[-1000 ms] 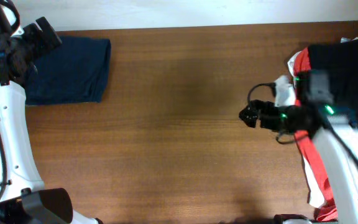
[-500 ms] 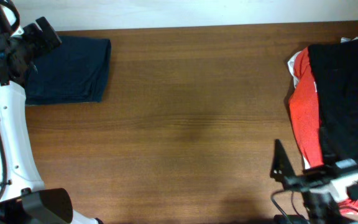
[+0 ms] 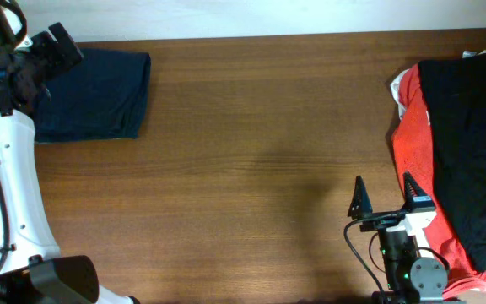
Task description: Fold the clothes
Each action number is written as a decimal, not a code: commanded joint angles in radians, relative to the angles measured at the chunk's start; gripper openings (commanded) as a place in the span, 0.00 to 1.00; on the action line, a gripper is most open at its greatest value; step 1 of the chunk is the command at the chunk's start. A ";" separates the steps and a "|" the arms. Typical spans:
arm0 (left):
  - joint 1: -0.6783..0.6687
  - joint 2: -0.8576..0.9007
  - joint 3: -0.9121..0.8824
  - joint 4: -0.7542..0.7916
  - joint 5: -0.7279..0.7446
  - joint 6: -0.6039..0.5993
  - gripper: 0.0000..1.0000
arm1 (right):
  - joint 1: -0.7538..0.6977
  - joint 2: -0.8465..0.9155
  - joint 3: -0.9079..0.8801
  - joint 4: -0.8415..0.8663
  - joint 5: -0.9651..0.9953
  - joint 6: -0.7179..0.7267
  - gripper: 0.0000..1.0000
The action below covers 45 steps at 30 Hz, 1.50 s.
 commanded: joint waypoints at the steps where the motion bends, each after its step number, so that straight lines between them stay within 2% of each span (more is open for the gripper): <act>1: 0.002 -0.017 0.005 0.002 -0.003 0.001 0.99 | 0.019 -0.012 -0.005 -0.052 0.114 -0.003 0.98; 5: 0.002 -0.017 0.005 0.002 -0.003 0.001 0.99 | 0.020 -0.012 -0.005 -0.204 0.100 -0.007 0.98; 9: 0.002 -0.017 0.005 0.002 -0.003 0.001 0.99 | 0.020 -0.012 -0.005 -0.201 0.079 -0.117 0.98; 34: 0.002 -0.020 0.005 0.002 -0.003 0.001 0.99 | 0.019 -0.011 -0.005 -0.201 0.079 -0.119 0.98; 37: 0.001 -0.086 0.005 0.002 -0.003 0.001 0.99 | 0.019 -0.011 -0.005 -0.201 0.079 -0.119 0.98; 42: -0.005 -0.380 0.005 0.002 -0.004 0.001 0.99 | 0.019 -0.011 -0.005 -0.201 0.079 -0.119 0.98; 44: -0.077 -0.488 0.005 0.002 -0.003 0.001 0.99 | 0.019 -0.011 -0.005 -0.201 0.079 -0.119 0.98; 45: -0.161 -0.544 0.005 0.002 -0.004 0.001 0.99 | 0.019 -0.011 -0.005 -0.201 0.079 -0.119 0.98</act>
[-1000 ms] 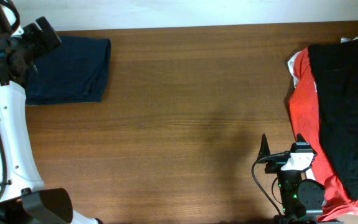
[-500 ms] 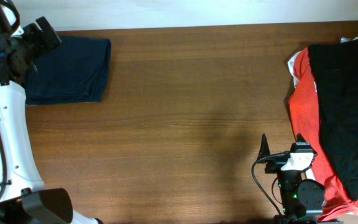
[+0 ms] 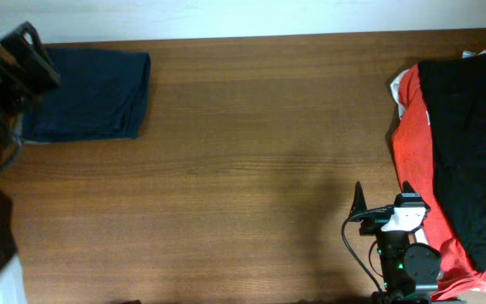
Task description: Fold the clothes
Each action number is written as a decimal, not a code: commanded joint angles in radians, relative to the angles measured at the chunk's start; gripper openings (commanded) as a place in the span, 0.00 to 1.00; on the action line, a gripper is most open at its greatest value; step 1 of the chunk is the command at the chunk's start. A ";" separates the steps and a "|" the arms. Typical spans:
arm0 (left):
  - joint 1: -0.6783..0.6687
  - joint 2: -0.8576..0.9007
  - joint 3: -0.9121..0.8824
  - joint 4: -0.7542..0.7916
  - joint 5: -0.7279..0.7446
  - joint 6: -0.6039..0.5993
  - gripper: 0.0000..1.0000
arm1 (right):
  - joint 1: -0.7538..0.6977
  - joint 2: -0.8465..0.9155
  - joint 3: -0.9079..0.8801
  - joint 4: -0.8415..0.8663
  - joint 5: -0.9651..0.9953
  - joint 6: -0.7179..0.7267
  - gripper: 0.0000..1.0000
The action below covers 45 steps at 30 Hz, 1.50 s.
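Observation:
A dark blue garment (image 3: 91, 93) lies folded at the table's far left corner. My left gripper (image 3: 29, 56) hangs over its left edge, and its dark fingers look spread with nothing between them. On the right side a red garment (image 3: 412, 152) lies spread out, with a black garment (image 3: 471, 143) on top of it. My right gripper (image 3: 383, 203) stands open near the front edge, just left of the red garment's lower hem and holding nothing.
The brown wooden table (image 3: 243, 160) runs across the whole view. A white piece of cloth (image 3: 397, 84) peeks out at the upper left edge of the red garment. The left arm's dark body covers the left table edge.
The left gripper has shifted left, off the blue garment's upper left part to its left edge, and the arm now stands differently. The right gripper sits slightly lower and has turned a little. The clothes have not moved.

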 commanded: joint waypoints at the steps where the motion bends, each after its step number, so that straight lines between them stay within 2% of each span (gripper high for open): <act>1: -0.177 -0.117 0.004 -0.021 -0.020 0.002 0.99 | 0.006 -0.008 -0.005 -0.005 -0.006 -0.006 0.98; 6: -0.413 -0.316 -0.043 -0.344 -0.018 0.001 0.99 | 0.006 -0.008 -0.005 -0.005 -0.006 -0.006 0.98; 9: -0.441 -0.443 -0.188 -0.378 -0.018 0.001 0.99 | 0.006 -0.008 -0.005 -0.005 -0.006 -0.006 0.98; 12: -0.441 -0.594 -0.459 -0.363 -0.029 0.001 1.00 | 0.006 -0.008 -0.005 -0.005 -0.006 -0.006 0.98; 14: -0.441 -0.746 -0.773 -0.190 -0.030 0.001 0.99 | 0.006 -0.008 -0.005 -0.005 -0.006 -0.006 0.98; 19: -0.441 -0.888 -1.269 0.266 -0.095 0.001 0.99 | 0.006 -0.008 -0.005 -0.005 -0.006 -0.006 0.98; 24: -0.438 -0.974 -1.576 0.669 -0.097 0.002 0.99 | 0.006 -0.008 -0.005 -0.005 -0.006 -0.006 0.98; 27: -0.415 -1.023 -1.699 0.833 -0.097 0.001 0.99 | 0.006 -0.008 -0.005 -0.005 -0.006 -0.006 0.98; 29: -0.395 -1.049 -1.757 0.872 -0.097 0.001 0.99 | 0.006 -0.008 -0.005 -0.005 -0.006 -0.006 0.98; 38: -0.341 -1.191 -1.918 0.852 -0.098 0.005 0.99 | 0.006 -0.008 -0.005 -0.005 -0.006 -0.006 0.98; 45: -0.265 -1.257 -1.918 0.790 -0.045 0.225 0.99 | 0.006 -0.008 -0.005 -0.005 -0.006 -0.006 0.98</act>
